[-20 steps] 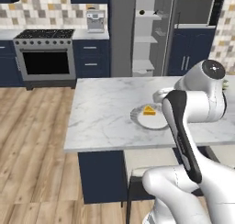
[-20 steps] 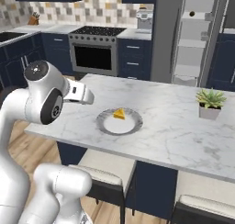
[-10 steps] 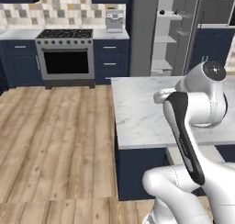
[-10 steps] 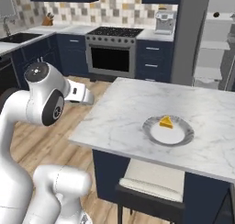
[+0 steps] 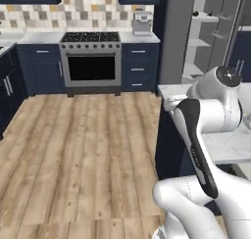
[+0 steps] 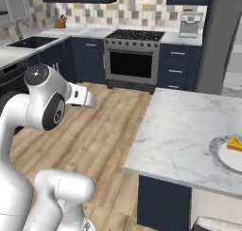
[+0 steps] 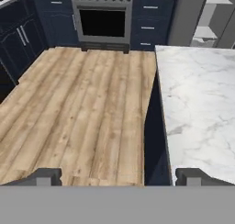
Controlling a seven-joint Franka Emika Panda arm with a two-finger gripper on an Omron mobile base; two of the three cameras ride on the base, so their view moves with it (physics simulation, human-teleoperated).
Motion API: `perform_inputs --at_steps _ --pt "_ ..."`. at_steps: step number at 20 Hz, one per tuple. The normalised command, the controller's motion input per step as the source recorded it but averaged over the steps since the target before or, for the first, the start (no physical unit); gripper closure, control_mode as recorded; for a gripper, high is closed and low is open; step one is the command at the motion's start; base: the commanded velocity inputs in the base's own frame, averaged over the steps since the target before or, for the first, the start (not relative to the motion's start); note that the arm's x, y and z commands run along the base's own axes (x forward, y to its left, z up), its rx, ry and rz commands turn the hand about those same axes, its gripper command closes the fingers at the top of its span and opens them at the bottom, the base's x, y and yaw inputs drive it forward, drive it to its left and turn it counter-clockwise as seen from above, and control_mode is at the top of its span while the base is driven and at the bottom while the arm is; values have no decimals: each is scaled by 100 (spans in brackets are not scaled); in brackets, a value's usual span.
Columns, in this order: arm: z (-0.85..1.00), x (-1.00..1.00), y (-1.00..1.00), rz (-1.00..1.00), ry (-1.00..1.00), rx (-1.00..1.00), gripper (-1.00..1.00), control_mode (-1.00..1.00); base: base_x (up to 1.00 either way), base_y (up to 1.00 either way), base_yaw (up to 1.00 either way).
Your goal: Take the cheese, fish, and avocado from the fridge and place them on the plate on the dining counter to create an appetizer plate.
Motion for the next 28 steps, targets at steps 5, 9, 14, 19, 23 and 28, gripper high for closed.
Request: perform_inputs --at_steps 5,9,14,19,23,28 --pt "0 0 0 0 0 0 -100 100 94 95 -10" --pt "0 0 0 0 0 0 -100 100 100 28 -21" --pt "0 0 0 0 0 0 -100 100 100 0 -44" --pt "0 0 0 0 0 0 -100 100 100 14 -53" --pt "0 0 0 0 0 0 -100 100 100 64 -53" --pt "0 0 0 0 0 0 -100 100 100 100 -48"
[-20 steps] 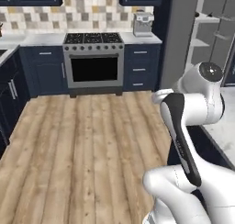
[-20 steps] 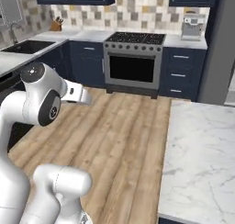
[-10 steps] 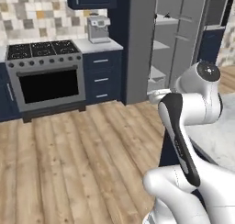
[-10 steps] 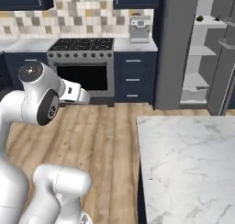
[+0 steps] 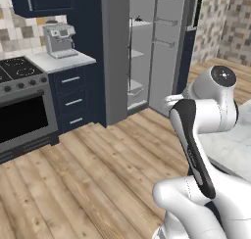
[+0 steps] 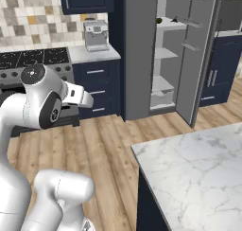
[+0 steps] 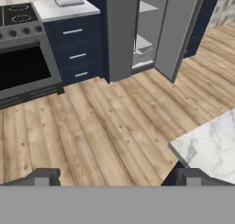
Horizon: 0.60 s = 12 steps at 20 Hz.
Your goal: Take the cheese, fish, and avocado from the fridge and place them on the plate on the dining counter to create an appetizer plate.
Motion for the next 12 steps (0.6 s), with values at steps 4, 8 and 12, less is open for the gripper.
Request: perform_inputs --at_steps 4,8,12 --pt "0 0 0 0 0 0 -100 100 100 100 -43" --pt "0 0 0 0 0 0 -100 100 100 80 -40" --pt "0 0 0 0 0 0 -100 100 100 61 -35"
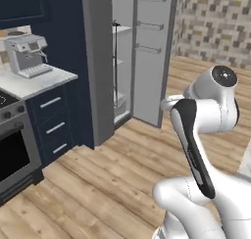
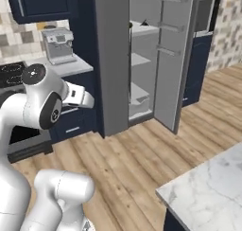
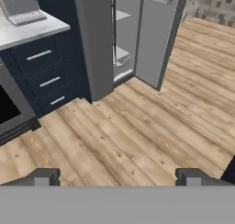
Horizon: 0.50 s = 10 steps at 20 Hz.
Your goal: Take the cheese, fish, and avocado from the fridge and place them on the plate on the dining counter to create an appetizer plate.
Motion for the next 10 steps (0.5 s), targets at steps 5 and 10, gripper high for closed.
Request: perform_inputs --at_steps 5,10 --pt "0 0 0 0 0 0 -100 100 100 59 -23" --pt "0 0 0 0 0 0 -100 100 97 -4 4"
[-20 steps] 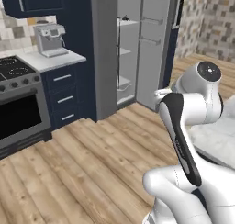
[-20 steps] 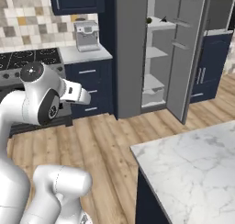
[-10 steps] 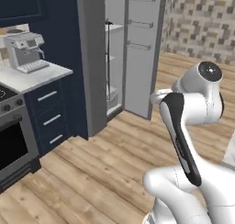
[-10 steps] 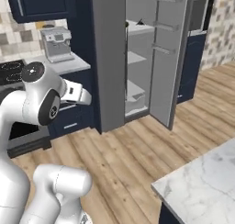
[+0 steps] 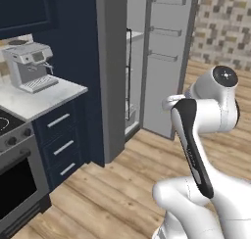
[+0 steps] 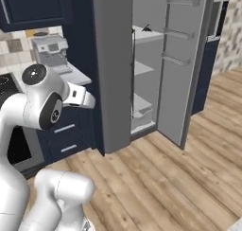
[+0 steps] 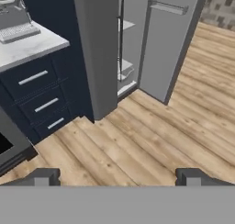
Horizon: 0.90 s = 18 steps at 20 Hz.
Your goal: Take the cheese, fish, and avocado from the fridge and place them on the plate on the dining counter to create an appetizer plate.
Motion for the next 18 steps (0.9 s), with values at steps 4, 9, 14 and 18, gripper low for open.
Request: perform_inputs --at_steps 4,9,14,18 --pt "0 0 0 0 0 0 -100 100 78 -51 28" --pt "0 0 0 0 0 0 -100 100 87 -36 32" --pt "0 0 0 0 0 0 -100 100 88 -24 30" --pt "0 0 0 0 0 0 -100 100 59 -43 31"
